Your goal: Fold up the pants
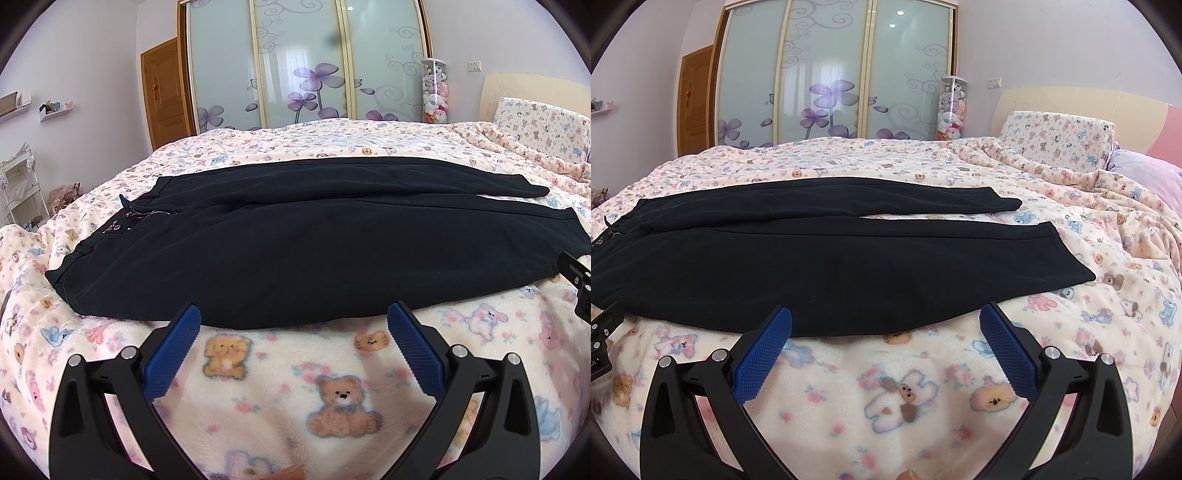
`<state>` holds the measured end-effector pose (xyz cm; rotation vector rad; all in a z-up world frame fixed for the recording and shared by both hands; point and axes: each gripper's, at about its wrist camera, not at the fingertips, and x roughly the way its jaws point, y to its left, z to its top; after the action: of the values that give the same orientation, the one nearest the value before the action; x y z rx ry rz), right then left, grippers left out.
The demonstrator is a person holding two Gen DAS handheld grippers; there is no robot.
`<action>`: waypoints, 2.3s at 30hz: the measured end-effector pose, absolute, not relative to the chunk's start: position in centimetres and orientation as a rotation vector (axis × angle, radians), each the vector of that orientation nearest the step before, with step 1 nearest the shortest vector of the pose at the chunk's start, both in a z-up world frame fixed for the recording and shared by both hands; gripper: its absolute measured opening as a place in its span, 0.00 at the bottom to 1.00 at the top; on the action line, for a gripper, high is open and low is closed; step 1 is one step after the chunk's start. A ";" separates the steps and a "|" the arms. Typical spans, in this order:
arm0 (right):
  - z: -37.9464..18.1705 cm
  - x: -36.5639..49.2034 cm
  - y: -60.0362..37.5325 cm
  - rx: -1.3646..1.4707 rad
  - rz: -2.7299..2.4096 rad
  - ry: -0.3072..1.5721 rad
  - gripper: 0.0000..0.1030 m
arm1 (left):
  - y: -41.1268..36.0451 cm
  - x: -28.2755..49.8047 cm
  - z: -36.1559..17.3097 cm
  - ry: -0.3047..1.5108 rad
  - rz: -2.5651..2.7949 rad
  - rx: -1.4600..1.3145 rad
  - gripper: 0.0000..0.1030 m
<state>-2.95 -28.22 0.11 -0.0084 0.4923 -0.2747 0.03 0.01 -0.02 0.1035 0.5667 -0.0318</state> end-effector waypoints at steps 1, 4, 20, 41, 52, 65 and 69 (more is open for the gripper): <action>0.1 -3.0 -28.2 -0.008 -0.274 0.492 0.99 | 0.0 0.0 0.0 0.566 -0.032 0.104 0.98; 0.1 -3.0 -28.2 -0.008 -0.274 0.492 0.99 | 0.0 0.0 0.0 0.567 -0.032 0.103 0.98; 0.1 -3.0 -28.3 -0.007 -0.274 0.493 0.99 | 0.0 0.0 0.0 0.567 -0.032 0.103 0.98; 0.0 -2.9 -28.5 -0.006 -0.274 0.494 0.99 | 0.0 0.0 0.0 0.568 -0.033 0.102 0.98; 0.0 -2.9 -28.4 -0.006 -0.274 0.494 0.99 | 0.0 0.0 0.0 0.568 -0.033 0.102 0.98; 0.6 -3.3 -29.0 0.040 -0.204 0.465 0.99 | 0.2 0.0 0.1 0.570 -0.047 0.085 0.98; 2.3 -3.5 -31.1 0.148 -0.053 0.419 0.99 | 0.6 0.0 0.8 0.564 -0.056 0.064 0.98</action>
<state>-3.53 -31.08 2.30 0.1480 0.4193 -0.0529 0.04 0.60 0.77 0.0643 0.5637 -0.0555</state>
